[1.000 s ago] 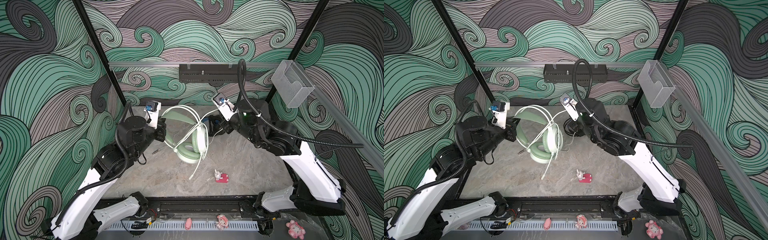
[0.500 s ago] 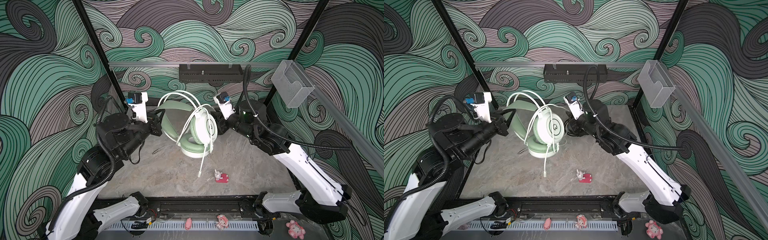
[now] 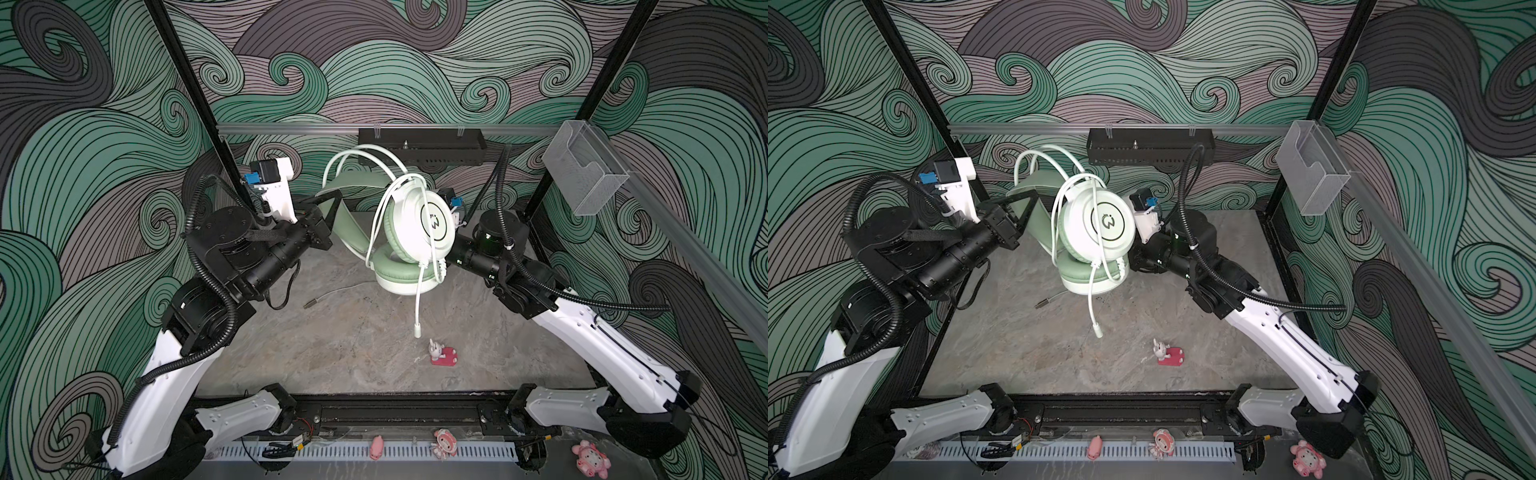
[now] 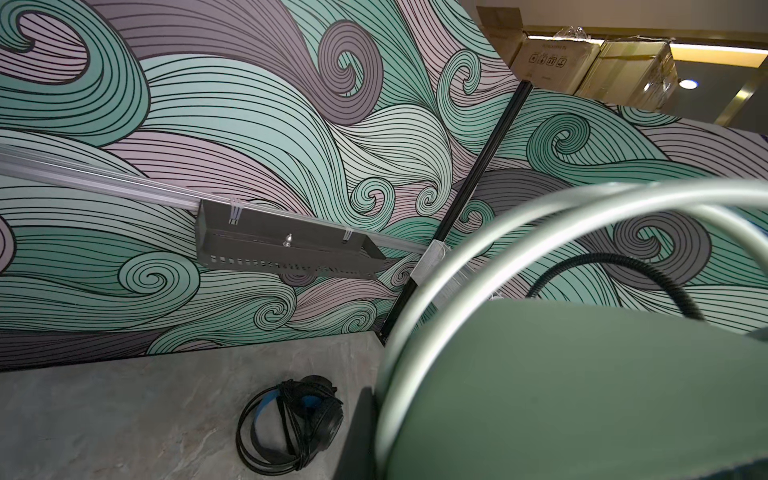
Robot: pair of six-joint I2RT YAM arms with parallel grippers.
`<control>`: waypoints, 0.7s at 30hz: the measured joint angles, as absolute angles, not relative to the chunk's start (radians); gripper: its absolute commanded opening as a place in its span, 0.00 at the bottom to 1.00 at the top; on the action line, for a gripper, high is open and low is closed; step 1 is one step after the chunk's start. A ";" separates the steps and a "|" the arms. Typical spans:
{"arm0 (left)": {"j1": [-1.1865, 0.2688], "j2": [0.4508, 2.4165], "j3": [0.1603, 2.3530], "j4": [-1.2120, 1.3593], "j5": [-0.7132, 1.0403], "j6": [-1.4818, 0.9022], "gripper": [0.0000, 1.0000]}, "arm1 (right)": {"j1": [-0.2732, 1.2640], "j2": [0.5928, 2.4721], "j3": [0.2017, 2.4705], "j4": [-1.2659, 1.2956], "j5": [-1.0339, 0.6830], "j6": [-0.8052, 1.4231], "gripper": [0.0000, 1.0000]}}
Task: Wrap the headphones
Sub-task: 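Pass the cable under the headset toward the robot with the right gripper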
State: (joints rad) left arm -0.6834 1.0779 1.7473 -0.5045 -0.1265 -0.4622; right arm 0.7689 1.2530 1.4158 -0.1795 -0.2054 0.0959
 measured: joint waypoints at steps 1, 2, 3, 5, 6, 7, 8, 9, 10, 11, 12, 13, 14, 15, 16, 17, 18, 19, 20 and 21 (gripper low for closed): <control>-0.683 1.085 1.758 -0.501 -0.123 -0.465 0.00 | 0.764 1.254 1.394 -0.160 -0.221 0.118 0.63; -0.683 1.092 1.769 -0.500 -0.121 -0.467 0.00 | 0.758 1.258 1.370 -0.139 -0.236 0.141 0.66; -0.683 1.098 1.781 -0.498 -0.119 -0.470 0.00 | 0.752 1.263 1.354 -0.121 -0.247 0.162 0.67; -0.683 1.105 1.798 -0.495 -0.118 -0.474 0.00 | 0.743 1.280 1.332 -0.090 -0.270 0.198 0.67; -0.683 1.105 1.803 -0.493 -0.118 -0.477 0.00 | 0.738 1.292 1.325 -0.071 -0.282 0.215 0.66; -0.683 1.105 1.806 -0.492 -0.118 -0.482 0.00 | 0.735 1.302 1.318 -0.052 -0.292 0.226 0.64; -0.683 1.105 1.810 -0.492 -0.118 -0.485 0.00 | 0.733 1.314 1.310 -0.032 -0.301 0.242 0.62; -0.683 1.105 1.814 -0.489 -0.117 -0.488 0.00 | 0.730 1.325 1.299 -0.009 -0.313 0.257 0.59; -0.683 1.105 1.815 -0.485 -0.117 -0.492 0.00 | 0.728 1.335 1.289 0.007 -0.321 0.272 0.56; -0.683 1.105 1.816 -0.480 -0.116 -0.495 0.00 | 0.725 1.345 1.276 0.026 -0.333 0.286 0.52; -0.683 1.106 1.816 -0.476 -0.115 -0.500 0.00 | 0.723 1.354 1.264 0.039 -0.340 0.298 0.49; -0.683 1.107 1.816 -0.473 -0.115 -0.505 0.00 | 0.719 1.365 1.251 0.055 -0.350 0.311 0.47; -0.683 1.110 1.816 -0.469 -0.115 -0.509 0.00 | 0.717 1.377 1.240 0.066 -0.358 0.324 0.45; -0.683 1.111 1.816 -0.467 -0.115 -0.512 0.00 | 0.714 1.387 1.232 0.072 -0.365 0.331 0.42; -0.683 1.114 1.816 -0.466 -0.115 -0.514 0.00 | 0.713 1.396 1.227 0.079 -0.372 0.338 0.39; -0.683 1.116 1.816 -0.463 -0.115 -0.516 0.00 | 0.712 1.406 1.221 0.086 -0.378 0.346 0.36; -0.683 1.118 1.816 -0.463 -0.115 -0.517 0.00 | 0.712 1.413 1.218 0.089 -0.384 0.352 0.34; -0.683 1.120 1.816 -0.463 -0.115 -0.519 0.00 | 0.711 1.419 1.216 0.093 -0.389 0.355 0.30; -0.683 1.121 1.816 -0.463 -0.115 -0.520 0.00 | 0.711 1.423 1.216 0.097 -0.395 0.360 0.27; -0.683 1.122 1.816 -0.463 -0.115 -0.522 0.00 | 0.711 1.425 1.216 0.102 -0.400 0.362 0.24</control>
